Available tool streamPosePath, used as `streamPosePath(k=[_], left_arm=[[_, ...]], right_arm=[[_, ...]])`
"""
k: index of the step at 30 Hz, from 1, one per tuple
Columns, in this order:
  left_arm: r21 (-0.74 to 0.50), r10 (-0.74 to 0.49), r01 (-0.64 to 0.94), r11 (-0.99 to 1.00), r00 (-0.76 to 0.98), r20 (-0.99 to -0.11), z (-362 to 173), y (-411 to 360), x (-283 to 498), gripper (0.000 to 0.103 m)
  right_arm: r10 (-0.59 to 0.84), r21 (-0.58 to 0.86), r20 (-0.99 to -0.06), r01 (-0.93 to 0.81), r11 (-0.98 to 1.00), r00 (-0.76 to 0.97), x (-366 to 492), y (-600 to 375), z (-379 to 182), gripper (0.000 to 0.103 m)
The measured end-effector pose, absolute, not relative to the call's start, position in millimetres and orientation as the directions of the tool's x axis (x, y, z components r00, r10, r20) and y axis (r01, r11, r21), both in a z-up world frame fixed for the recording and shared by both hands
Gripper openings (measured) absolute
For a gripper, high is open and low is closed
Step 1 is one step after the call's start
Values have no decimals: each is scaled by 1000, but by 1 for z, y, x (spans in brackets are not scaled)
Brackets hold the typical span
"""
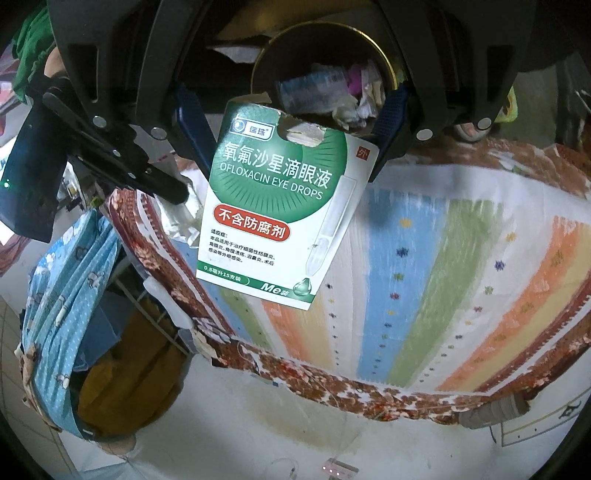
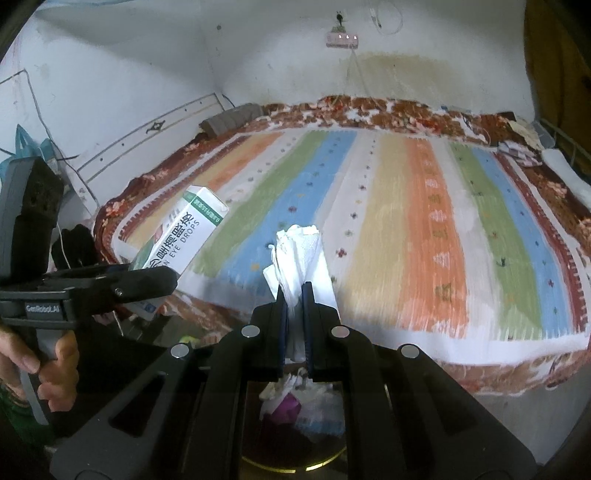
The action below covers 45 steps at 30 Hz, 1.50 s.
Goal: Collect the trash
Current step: 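Carry the box and paper in both tools over the bin, then open both tools to drop the box and paper into the bin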
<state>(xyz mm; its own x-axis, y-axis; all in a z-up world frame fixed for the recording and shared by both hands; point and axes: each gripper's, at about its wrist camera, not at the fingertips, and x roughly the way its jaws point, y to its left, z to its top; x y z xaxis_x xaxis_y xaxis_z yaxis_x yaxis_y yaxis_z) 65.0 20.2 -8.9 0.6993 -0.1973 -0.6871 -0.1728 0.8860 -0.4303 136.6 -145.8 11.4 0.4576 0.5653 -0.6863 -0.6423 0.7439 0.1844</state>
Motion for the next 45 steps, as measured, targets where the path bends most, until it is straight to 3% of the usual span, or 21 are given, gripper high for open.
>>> streamPosePath(k=[13, 34, 37, 38, 41, 45], left_arm=[[-439, -241, -196, 877, 612, -753, -50, -8, 52, 76], [-517, -362, -438, 735, 391, -846, -129, 1, 58, 76], [-541, -388, -461, 704, 389, -836, -136, 6, 60, 78], [-557, -403, -469, 686, 393, -827, -138, 7, 61, 82], [-550, -362, -491, 675, 429, -828, -134, 15, 60, 91], [-547, -347, -489, 679, 443, -827, -127, 16, 59, 92]], right_arm=[[492, 186, -781, -610, 770, 384, 107, -148, -34, 7], [352, 249, -925, -471, 846, 144, 121, -143, -113, 7], [343, 263, -933, -449, 854, 106, 125, -143, -122, 14], [342, 266, -934, -443, 856, 101, 126, -142, -124, 25], [338, 262, -936, -444, 857, 100, 126, -137, -127, 41], [353, 271, -930, -456, 848, 103, 125, -138, -123, 46]])
